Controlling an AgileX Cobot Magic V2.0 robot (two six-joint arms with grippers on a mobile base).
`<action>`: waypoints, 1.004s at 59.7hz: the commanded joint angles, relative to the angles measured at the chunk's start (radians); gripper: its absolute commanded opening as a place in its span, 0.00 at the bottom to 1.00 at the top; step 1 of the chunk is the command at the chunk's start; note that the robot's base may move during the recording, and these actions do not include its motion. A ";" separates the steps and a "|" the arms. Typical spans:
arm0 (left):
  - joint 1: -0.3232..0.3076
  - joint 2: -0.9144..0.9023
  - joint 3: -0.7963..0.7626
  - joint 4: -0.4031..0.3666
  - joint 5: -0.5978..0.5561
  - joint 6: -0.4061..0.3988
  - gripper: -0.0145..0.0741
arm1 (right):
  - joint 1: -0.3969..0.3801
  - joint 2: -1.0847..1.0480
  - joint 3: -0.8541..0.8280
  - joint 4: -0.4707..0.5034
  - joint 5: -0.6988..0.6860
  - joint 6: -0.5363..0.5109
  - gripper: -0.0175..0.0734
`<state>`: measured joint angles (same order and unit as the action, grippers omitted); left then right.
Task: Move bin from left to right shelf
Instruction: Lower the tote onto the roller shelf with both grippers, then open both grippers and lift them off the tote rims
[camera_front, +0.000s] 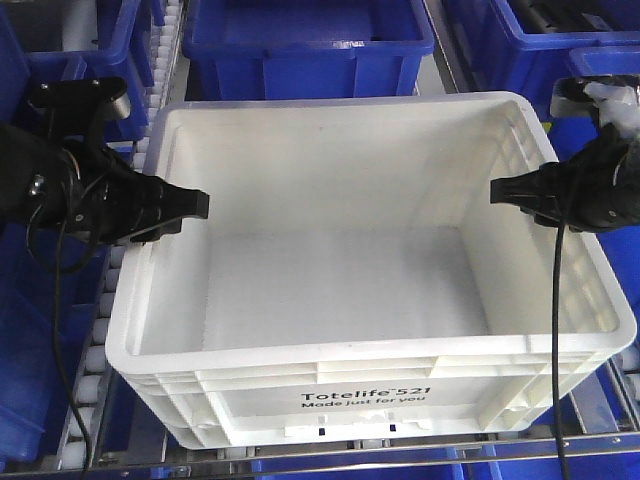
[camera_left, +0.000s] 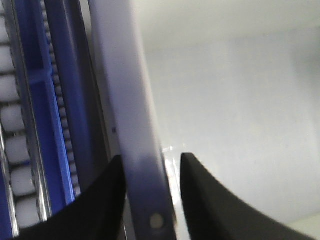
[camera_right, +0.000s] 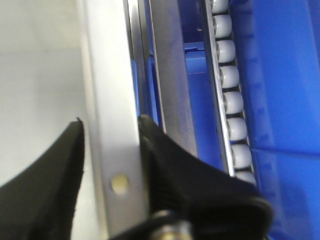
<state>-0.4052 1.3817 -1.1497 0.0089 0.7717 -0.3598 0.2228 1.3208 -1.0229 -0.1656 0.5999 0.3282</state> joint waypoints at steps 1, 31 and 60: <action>-0.007 -0.047 -0.041 0.008 -0.099 0.008 0.55 | -0.004 -0.035 -0.037 -0.012 -0.103 0.009 0.60; -0.007 -0.248 0.021 0.011 -0.165 0.101 0.65 | -0.004 -0.271 0.041 -0.032 -0.217 -0.033 0.74; -0.007 -0.803 0.366 0.011 -0.263 0.210 0.65 | -0.004 -0.815 0.366 0.002 -0.269 -0.184 0.74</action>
<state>-0.4052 0.6496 -0.7878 0.0211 0.5841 -0.1562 0.2228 0.5867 -0.6629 -0.1725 0.4022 0.1770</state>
